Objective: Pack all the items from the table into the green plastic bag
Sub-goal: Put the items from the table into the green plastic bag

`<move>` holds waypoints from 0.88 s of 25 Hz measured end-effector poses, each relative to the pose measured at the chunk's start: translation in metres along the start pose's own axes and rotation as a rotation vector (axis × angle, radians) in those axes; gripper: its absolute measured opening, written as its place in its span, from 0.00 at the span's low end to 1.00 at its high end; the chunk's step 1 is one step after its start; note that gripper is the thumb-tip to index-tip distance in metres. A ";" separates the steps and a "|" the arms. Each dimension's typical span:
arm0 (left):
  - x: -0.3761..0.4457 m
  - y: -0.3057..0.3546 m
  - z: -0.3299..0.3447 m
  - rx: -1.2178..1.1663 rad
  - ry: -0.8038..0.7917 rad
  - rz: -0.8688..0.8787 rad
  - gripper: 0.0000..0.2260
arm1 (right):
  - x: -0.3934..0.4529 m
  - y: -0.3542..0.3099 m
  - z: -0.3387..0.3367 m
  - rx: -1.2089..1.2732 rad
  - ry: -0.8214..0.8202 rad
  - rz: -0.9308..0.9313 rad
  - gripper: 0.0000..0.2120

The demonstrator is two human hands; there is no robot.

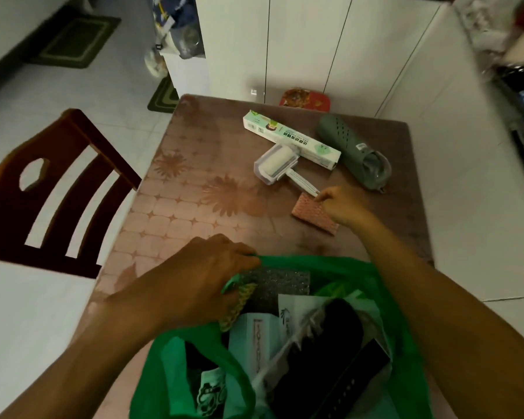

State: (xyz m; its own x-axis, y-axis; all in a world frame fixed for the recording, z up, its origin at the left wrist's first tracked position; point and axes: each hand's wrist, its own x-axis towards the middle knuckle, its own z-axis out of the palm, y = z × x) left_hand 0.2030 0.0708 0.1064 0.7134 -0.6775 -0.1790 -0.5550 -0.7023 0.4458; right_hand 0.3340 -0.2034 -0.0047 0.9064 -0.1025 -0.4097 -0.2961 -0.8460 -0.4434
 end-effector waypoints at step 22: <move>0.000 0.006 -0.016 -0.719 -0.182 -0.219 0.27 | -0.230 -0.026 -0.004 -0.031 0.229 -0.664 0.08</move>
State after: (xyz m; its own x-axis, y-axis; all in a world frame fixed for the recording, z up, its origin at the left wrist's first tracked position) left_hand 0.2061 0.0697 0.1231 0.6591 -0.6084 -0.4421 0.0492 -0.5517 0.8326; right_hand 0.1346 -0.1604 0.1043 0.9343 0.3359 0.1196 0.3474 -0.7823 -0.5170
